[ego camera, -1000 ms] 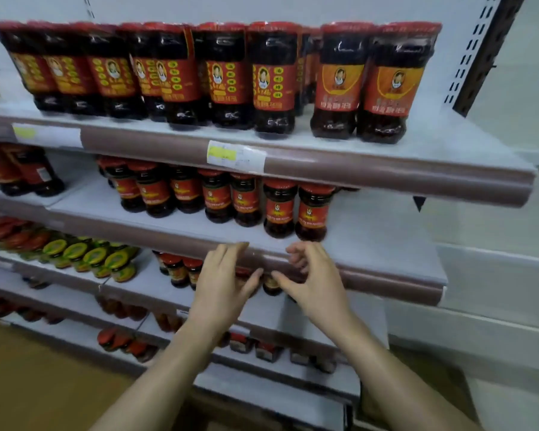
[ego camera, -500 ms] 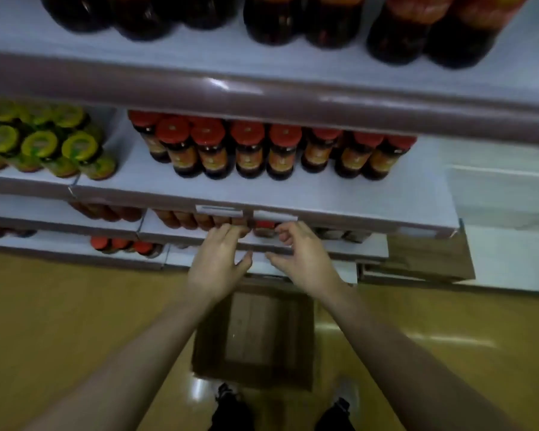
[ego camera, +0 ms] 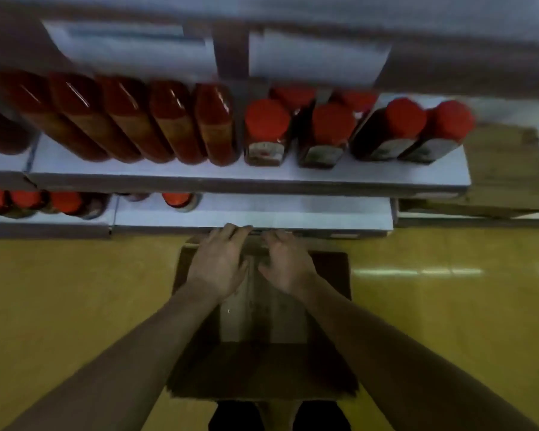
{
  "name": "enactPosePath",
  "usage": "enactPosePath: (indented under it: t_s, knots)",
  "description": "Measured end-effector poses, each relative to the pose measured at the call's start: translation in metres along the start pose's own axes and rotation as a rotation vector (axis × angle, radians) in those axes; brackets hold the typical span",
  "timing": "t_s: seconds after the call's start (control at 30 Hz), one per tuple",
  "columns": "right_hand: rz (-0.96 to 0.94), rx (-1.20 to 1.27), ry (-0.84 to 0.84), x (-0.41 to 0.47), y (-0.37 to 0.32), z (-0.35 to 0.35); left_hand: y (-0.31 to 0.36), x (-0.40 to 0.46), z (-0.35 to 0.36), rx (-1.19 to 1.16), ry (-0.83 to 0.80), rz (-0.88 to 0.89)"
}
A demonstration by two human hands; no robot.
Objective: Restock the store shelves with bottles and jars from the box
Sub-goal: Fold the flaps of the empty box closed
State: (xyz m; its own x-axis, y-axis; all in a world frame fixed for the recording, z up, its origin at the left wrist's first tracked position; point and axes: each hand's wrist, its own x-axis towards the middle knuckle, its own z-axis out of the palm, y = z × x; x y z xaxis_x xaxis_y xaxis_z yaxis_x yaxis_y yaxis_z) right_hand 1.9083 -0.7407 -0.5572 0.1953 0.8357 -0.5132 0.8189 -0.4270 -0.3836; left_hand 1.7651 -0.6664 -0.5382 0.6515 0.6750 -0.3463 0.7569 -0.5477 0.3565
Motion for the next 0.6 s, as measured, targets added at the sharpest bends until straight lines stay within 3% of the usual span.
enactPosePath:
  t_s: [0.13,0.27,0.43,0.6]
  knots:
    - [0.011,-0.22,-0.015,0.038,0.025,0.058,-0.023,0.029,0.072,0.131,-0.087,-0.013]
    - [0.01,-0.28,0.029,0.045,0.039,0.085,-0.041,0.039,0.11,0.254,-0.122,-0.014]
    - [0.01,-0.302,-0.024,0.009,0.033,0.058,-0.023,0.01,0.084,0.156,-0.058,0.002]
    - [0.031,-0.283,-0.017,-0.061,0.012,-0.012,0.025,-0.038,0.003,0.067,-0.06,0.017]
